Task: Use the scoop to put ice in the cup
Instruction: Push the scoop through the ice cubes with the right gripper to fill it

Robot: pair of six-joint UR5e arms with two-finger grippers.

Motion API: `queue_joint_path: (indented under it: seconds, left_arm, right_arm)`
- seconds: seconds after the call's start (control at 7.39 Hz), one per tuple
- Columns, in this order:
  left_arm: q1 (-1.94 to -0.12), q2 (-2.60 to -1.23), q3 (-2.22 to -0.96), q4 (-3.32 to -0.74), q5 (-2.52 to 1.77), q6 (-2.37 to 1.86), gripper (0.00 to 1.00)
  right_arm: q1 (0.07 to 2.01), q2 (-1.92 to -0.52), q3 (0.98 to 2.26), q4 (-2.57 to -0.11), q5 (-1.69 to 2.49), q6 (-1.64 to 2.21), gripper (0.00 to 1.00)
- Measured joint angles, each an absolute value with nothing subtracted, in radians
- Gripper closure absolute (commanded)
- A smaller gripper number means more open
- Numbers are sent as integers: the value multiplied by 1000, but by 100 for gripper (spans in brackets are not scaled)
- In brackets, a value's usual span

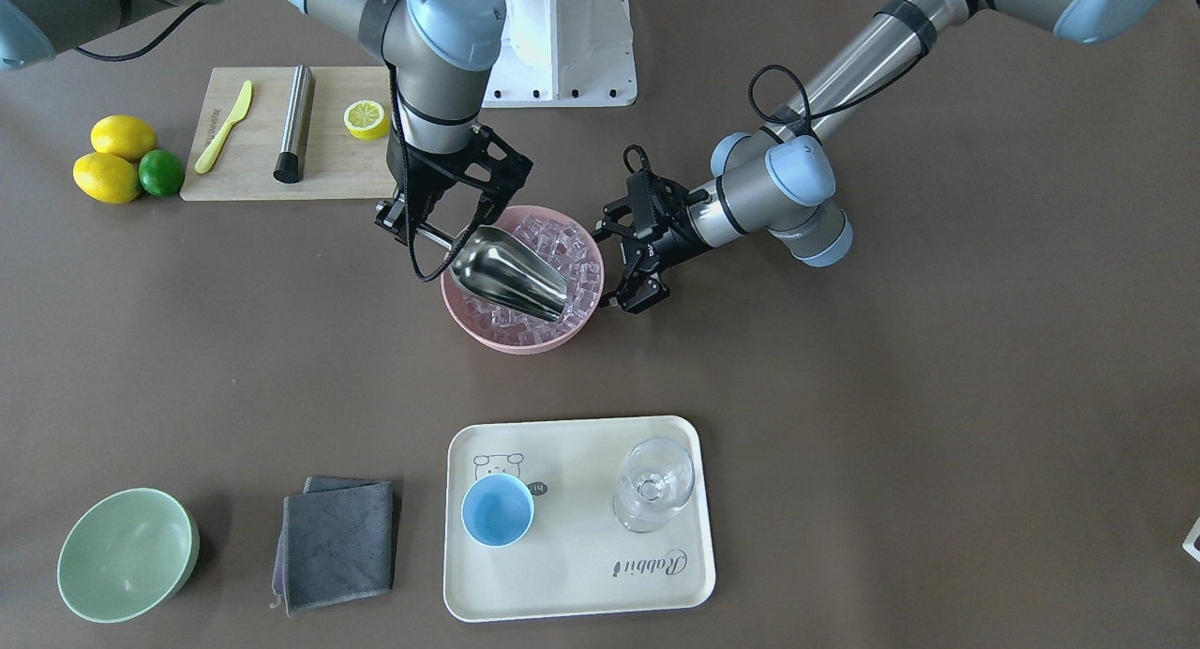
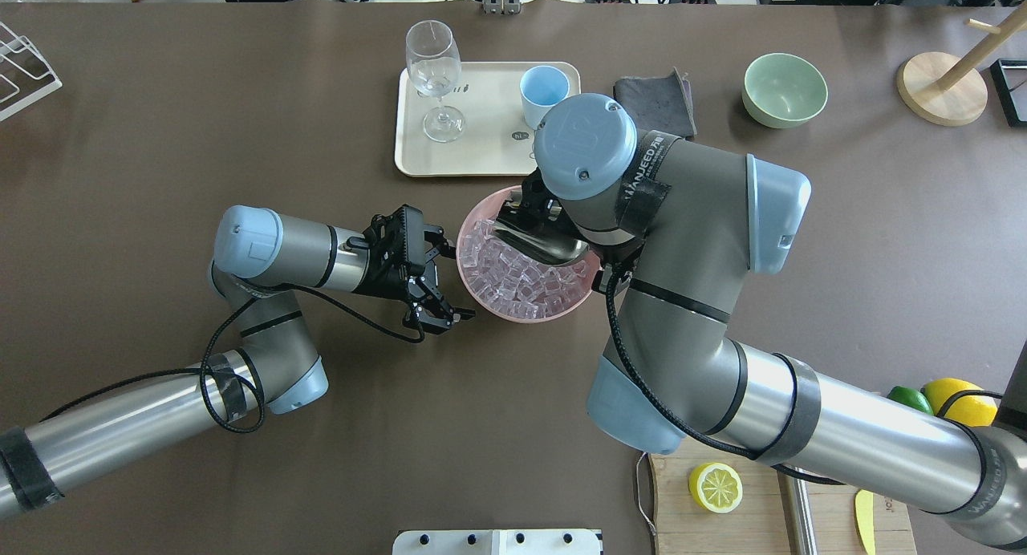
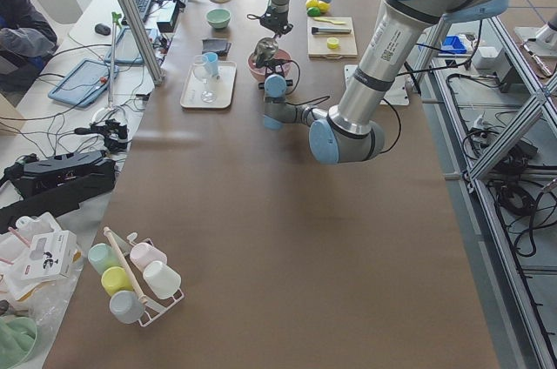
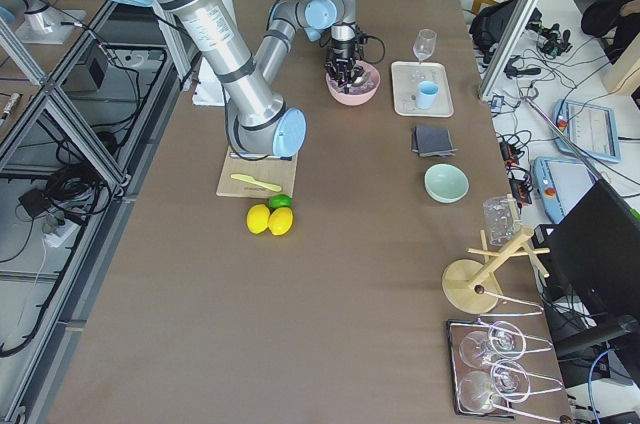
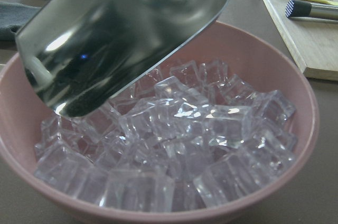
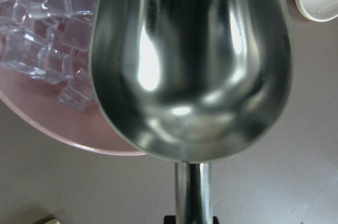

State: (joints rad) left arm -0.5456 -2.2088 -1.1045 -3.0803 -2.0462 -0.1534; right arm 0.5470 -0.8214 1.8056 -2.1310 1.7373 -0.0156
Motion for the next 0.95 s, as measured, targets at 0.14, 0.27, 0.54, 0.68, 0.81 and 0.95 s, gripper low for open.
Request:
queue_joint_path:
  seconds: [0.14, 0.27, 0.54, 0.68, 0.81, 0.95]
  left_arm:
    - [-545, -2209, -1104, -3080, -2046, -153, 1]
    - [-545, -2209, -1104, -3080, -2046, -153, 1]
    - [-545, -2209, -1104, -3080, -2047, -153, 1]
    - [-545, -2208, -1104, -3080, -2048, -153, 1]
    - [-545, -2208, -1104, -3080, -2048, -153, 1]
    - [-545, -2208, -1104, -3080, -2048, -153, 1]
  right_arm:
    - [544, -836, 1830, -2119, 1740, -6, 100]
    - [543, -849, 1851, -2114, 1748, -4, 100]
    - [544, -873, 1897, -2170, 1752, -38, 100]
    - [545, -873, 1918, -2231, 1753, -75, 100]
    - [546, -868, 1928, -2291, 1754, -113, 100]
    - [547, -853, 1930, -2352, 1755, -153, 100]
